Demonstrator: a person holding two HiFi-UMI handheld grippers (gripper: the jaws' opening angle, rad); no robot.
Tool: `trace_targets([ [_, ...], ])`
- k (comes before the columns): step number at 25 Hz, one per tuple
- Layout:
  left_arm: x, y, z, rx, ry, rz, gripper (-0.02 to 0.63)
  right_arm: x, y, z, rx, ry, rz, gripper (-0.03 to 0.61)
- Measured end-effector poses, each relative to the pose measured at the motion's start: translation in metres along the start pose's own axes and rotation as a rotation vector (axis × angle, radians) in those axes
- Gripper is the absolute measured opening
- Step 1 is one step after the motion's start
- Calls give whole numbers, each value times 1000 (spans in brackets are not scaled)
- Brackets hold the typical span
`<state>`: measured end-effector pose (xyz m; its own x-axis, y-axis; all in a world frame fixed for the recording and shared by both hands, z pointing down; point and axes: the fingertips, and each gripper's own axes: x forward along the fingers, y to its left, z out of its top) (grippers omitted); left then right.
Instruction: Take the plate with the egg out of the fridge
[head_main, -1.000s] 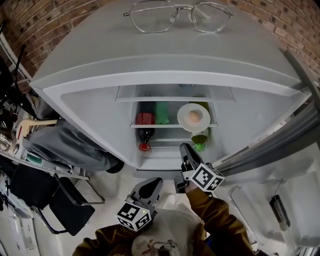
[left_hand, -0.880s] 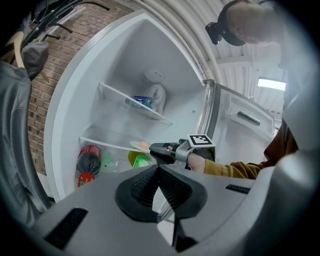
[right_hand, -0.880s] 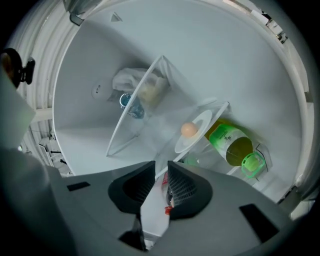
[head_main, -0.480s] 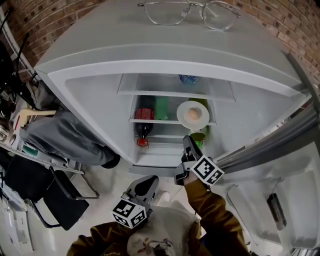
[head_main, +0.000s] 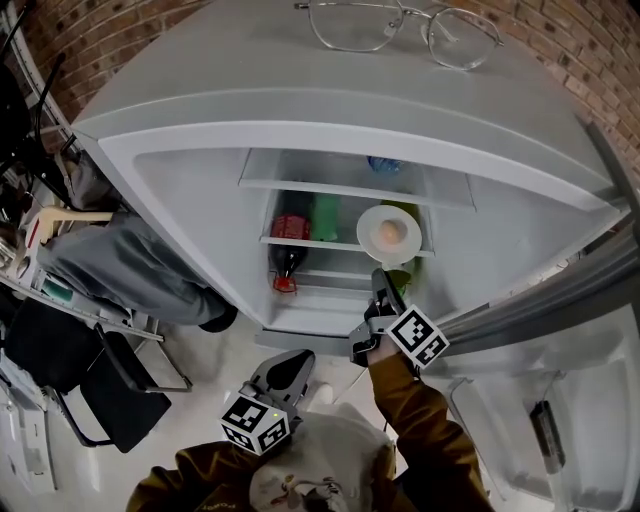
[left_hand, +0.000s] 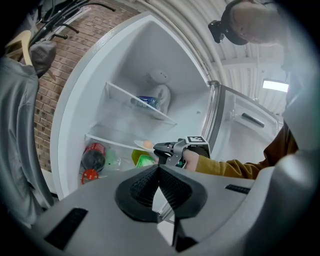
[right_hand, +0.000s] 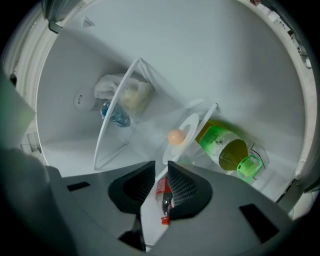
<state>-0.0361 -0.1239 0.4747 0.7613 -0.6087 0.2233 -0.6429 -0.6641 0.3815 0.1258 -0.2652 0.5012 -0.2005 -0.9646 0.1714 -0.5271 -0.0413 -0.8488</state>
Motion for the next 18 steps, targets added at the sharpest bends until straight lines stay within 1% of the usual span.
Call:
trace_targets([
  [5, 5, 2, 1, -3, 4, 5, 8, 7, -9, 7, 29, -5, -21, 60],
  [12, 10, 9, 5, -17, 4, 12, 8, 15, -17, 12, 132, -8, -20, 60],
  [15, 12, 10, 6, -13, 9, 14, 8, 20, -18, 14, 185, -3, -10, 79],
  [18, 14, 12, 7, -12, 10, 19, 8, 23, -20, 17, 210, -10, -6, 80],
])
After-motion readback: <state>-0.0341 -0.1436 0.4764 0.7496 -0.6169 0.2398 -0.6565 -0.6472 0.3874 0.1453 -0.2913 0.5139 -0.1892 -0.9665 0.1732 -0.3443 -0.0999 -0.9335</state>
